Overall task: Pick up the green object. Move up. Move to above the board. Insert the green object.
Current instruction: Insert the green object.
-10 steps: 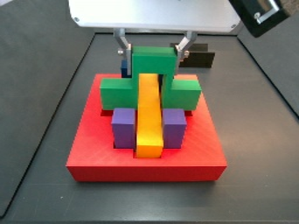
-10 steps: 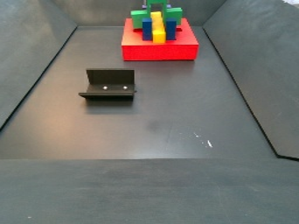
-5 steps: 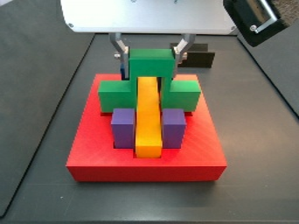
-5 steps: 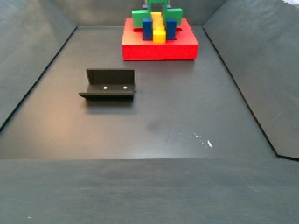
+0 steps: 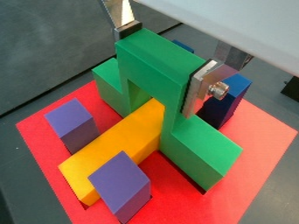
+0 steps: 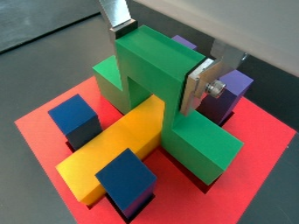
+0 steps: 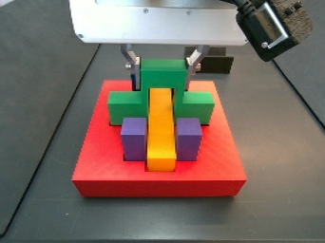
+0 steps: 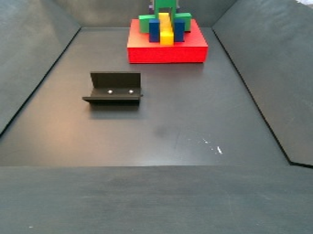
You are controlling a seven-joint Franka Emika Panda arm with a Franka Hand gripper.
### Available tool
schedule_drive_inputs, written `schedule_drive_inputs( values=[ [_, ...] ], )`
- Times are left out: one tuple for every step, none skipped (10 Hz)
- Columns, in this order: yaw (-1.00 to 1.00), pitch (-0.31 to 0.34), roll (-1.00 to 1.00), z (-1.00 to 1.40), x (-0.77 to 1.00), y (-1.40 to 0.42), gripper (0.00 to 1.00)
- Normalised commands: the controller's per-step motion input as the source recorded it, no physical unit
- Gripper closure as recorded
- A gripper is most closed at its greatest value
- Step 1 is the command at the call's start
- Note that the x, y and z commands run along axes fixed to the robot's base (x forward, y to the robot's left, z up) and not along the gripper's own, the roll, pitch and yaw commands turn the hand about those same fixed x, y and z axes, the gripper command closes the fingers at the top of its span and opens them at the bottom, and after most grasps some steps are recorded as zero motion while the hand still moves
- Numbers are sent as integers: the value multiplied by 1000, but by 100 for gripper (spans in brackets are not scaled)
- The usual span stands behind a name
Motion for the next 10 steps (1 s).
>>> schedule_drive_inputs(
  values=[
    [-37, -3, 0, -137, 54, 0, 100],
    [-100, 0, -19, -83, 0, 0, 100],
    [-89, 0, -63, -34, -17, 0, 100],
    [-83, -3, -70, -37, -74, 0, 100],
    [-63, -6, -49, -14, 0, 0, 100],
    [-46, -17, -34, -51, 6, 0, 100],
    [-17, -24, -7, -117, 129, 0, 100],
    [-31, -29, 0, -189, 160, 0, 100],
    [-77, -50, 0, -251, 149, 0, 100],
    [-74, -67, 0, -297, 129, 0, 100]
  ],
)
